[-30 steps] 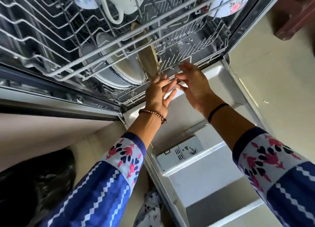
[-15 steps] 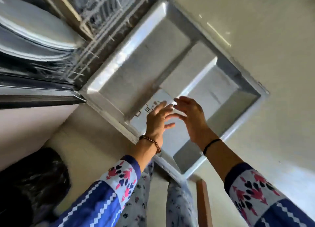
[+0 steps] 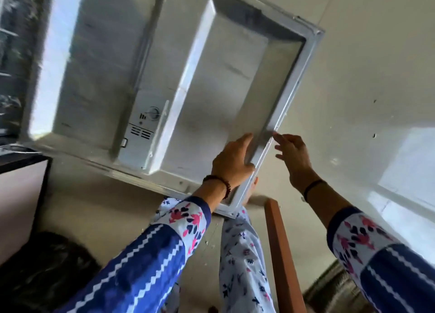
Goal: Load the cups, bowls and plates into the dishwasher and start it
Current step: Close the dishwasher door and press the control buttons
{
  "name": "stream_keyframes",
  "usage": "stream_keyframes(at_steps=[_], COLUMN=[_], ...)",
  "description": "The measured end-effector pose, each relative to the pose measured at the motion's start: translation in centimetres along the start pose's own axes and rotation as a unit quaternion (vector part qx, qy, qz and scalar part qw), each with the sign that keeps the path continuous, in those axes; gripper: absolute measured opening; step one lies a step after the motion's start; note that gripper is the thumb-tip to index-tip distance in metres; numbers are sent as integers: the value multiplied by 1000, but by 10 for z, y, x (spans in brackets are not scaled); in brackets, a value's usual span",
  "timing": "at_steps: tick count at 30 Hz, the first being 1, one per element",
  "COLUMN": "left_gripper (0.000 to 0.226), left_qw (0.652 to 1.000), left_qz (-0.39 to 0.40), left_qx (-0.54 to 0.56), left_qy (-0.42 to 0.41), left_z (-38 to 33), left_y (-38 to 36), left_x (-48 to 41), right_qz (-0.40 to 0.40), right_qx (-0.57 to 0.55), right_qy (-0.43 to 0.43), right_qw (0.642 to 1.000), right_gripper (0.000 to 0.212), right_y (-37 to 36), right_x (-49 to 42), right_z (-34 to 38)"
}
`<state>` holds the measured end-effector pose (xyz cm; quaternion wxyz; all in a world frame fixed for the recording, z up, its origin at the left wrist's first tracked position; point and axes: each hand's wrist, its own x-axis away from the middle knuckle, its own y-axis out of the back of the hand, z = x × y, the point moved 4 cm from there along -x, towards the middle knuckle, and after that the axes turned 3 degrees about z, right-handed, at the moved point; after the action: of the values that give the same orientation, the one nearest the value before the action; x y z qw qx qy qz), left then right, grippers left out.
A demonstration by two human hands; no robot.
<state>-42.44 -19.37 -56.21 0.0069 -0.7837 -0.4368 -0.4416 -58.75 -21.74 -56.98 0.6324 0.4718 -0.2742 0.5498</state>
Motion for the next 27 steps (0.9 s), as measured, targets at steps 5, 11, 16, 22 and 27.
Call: stream_keyframes(at_steps=[5, 11, 16, 22, 27], left_gripper=[83, 83, 84, 85, 75], left_qw=[998, 998, 999, 999, 999], left_qz=[-7, -22, -7, 52, 29], left_qx=[-44, -6, -3, 4, 21], left_qy=[-43, -51, -52, -15, -39], left_z=[-13, -9, -1, -8, -38], left_y=[-14, -36, -39, -31, -6], left_x=[-26, -28, -26, -11, 22], right_qz=[80, 116, 118, 90, 90], right_qx=[-12, -30, -79, -134, -115], right_qy=[14, -8, -19, -70, -63], right_qw=[997, 993, 990, 984, 987], right_gripper=[46, 74, 66, 26, 39], right_y=[-14, -31, -31, -24, -7], right_x=[-24, -54, -52, -35, 10], right_z=[9, -7, -10, 3, 26])
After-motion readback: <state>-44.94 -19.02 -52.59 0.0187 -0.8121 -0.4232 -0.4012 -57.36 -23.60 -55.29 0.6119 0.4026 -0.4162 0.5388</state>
